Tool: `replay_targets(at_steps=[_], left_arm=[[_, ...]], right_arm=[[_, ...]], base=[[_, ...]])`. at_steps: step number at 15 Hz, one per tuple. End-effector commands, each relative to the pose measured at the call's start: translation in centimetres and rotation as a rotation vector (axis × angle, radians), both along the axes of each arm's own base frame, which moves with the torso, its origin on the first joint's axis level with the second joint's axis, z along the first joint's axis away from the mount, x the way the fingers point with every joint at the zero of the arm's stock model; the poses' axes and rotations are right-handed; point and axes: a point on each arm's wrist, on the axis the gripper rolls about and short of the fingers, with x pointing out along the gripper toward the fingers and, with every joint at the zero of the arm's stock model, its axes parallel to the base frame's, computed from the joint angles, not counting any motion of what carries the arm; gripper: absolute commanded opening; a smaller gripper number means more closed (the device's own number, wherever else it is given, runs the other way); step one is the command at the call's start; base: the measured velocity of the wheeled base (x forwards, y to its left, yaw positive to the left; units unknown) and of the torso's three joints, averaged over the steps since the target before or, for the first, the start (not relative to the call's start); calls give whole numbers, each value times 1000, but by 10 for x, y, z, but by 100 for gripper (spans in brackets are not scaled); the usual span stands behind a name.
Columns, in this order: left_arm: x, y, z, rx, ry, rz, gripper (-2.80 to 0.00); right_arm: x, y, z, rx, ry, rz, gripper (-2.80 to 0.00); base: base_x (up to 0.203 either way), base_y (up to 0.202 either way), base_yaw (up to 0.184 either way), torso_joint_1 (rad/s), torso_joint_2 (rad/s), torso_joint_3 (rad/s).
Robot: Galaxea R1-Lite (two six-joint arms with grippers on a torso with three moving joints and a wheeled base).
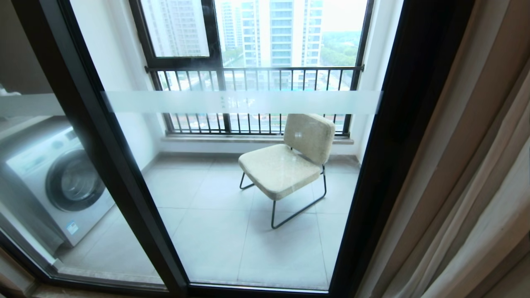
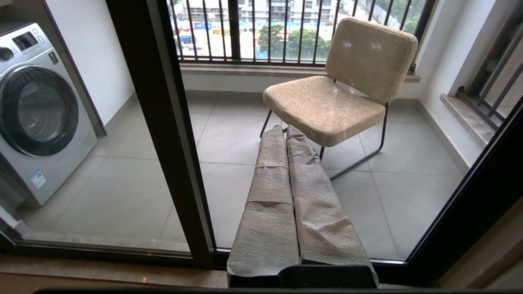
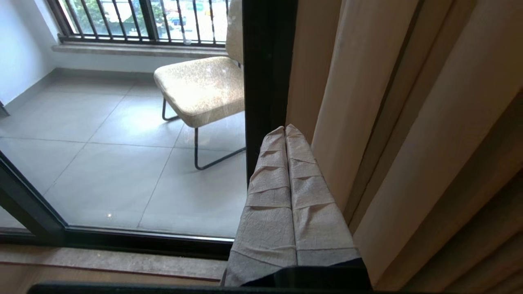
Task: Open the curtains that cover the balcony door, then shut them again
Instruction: Close the inner curtains on both sides
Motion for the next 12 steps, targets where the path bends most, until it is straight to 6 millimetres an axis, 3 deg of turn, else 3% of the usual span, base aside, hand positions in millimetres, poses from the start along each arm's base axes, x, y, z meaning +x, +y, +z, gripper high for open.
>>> replay_targets(at_steps=[1, 12], left_arm=[[0, 0, 0, 0, -1, 1, -280], [0, 0, 0, 0, -1, 1, -280]], right_arm=[[-1, 0, -2, 8, -13, -1, -280], [-1, 0, -2, 10, -13, -3, -280]], base=[[0, 0, 0, 0, 0, 0], [0, 0, 0, 0, 0, 0]])
